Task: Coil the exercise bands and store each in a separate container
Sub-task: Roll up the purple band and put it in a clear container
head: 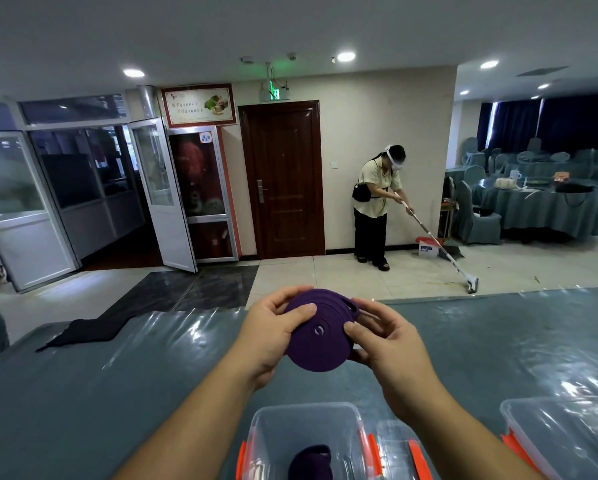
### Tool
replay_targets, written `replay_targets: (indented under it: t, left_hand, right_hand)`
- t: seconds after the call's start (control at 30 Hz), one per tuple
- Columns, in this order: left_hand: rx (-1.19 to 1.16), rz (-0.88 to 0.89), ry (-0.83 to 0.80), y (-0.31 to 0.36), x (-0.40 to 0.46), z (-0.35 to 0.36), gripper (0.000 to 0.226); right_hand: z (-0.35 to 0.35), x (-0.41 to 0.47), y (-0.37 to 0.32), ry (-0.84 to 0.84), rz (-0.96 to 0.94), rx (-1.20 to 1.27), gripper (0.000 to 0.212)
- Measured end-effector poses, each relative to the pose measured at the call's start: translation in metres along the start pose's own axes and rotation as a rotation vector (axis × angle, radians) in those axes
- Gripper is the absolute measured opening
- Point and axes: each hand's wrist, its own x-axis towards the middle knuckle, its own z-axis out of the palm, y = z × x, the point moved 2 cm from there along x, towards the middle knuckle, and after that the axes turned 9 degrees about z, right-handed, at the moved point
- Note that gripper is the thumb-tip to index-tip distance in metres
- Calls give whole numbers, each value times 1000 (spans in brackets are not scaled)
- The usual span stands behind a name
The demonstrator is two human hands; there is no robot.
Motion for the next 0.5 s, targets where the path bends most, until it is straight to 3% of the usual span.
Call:
replay_targets:
  t: [0.27, 0.5]
  left_hand:
    - [-24, -206, 80, -53, -14, 11, 12]
    - [-80, -325, 152, -100, -24, 8, 12]
  right_hand:
    - [-40, -4, 27, -4, 147, -79, 30]
    - [-53, 5, 71, 72, 252, -102, 31]
